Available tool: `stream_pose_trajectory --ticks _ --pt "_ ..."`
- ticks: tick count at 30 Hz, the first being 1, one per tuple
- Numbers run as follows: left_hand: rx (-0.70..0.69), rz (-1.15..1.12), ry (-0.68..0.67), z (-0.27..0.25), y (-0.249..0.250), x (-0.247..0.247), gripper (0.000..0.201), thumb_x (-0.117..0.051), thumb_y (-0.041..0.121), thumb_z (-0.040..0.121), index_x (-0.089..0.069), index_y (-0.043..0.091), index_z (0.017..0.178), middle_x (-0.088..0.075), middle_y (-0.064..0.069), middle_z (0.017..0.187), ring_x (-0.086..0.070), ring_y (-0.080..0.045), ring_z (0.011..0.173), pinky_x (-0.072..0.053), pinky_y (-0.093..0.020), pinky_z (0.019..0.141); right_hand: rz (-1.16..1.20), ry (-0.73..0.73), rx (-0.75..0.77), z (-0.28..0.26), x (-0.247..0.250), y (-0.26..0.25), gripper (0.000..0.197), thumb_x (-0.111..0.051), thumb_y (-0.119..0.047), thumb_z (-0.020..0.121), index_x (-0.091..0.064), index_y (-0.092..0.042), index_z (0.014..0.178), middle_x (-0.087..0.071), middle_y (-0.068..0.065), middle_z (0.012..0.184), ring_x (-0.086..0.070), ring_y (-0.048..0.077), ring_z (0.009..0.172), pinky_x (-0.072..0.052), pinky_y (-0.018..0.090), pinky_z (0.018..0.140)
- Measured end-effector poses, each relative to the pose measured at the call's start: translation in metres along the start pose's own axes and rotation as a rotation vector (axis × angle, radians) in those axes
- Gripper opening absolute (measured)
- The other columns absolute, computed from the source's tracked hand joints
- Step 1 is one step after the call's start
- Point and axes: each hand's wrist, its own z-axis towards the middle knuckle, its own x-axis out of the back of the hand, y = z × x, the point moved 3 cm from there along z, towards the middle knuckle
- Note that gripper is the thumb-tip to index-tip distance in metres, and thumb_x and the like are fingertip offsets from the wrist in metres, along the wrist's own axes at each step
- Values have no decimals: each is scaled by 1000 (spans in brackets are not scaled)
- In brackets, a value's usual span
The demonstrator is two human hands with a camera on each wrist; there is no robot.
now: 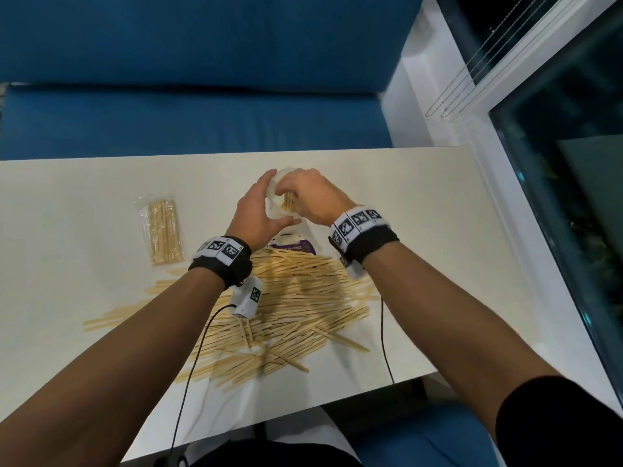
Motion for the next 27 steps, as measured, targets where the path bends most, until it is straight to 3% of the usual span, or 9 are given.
stream_pose_trajectory --ticks 3,6,9,15,20,24,27 --pt "7 -14 3 0 -4 1 97 -89 39 74 -35 25 153 -54 3 146 -52 -9 123 -48 -38 105 -195 -239 43 18 -2 -12 38 -69 -9 95 -67 -19 132 -65 3 136 -65 25 117 -55 39 100" --pt "3 -34 21 1 -3 2 93 -89 34 75 -37 24 151 -55 4 144 -50 -5 116 -45 -30 98 -387 -354 66 29 5 -18 36 -56 -13 103 -60 -13 138 -64 6 134 -64 25 111 -52 35 91" --pt "-3 -22 14 4 -1 2 89 -89 32 76 -39 24 149 -55 5 144 -48 -4 117 -40 -26 98 -551 -356 93 35 4 -25 33 -48 -12 107 -57 -3 137 -64 12 132 -63 28 116 -48 35 91" --pt "3 -10 -4 3 -2 0 92 -88 36 77 -36 24 151 -52 2 148 -46 -5 121 -37 -26 100 -613 -312 98 31 2 -33 27 -50 -16 105 -64 -7 127 -69 9 122 -66 28 113 -50 36 91" --pt "2 -18 3 2 -5 1 92 -89 37 75 -37 26 150 -55 5 143 -50 -6 117 -43 -29 99 -473 -270 14 28 12 -25 24 -53 -13 103 -68 -10 121 -65 13 118 -56 26 85 -43 34 75" --pt "5 -9 -9 2 -8 1 98 -89 40 74 -34 26 153 -55 5 145 -51 -7 119 -42 -28 100 -454 -280 7 21 10 -24 25 -57 -14 101 -69 -14 123 -67 9 118 -66 27 99 -48 35 84" --pt "4 31 -17 2 -8 0 104 -87 41 77 -25 24 159 -49 1 153 -49 -16 133 -36 -27 104 -406 -226 8 17 15 -22 30 -63 -15 100 -69 -15 129 -67 10 121 -68 29 103 -50 36 88"
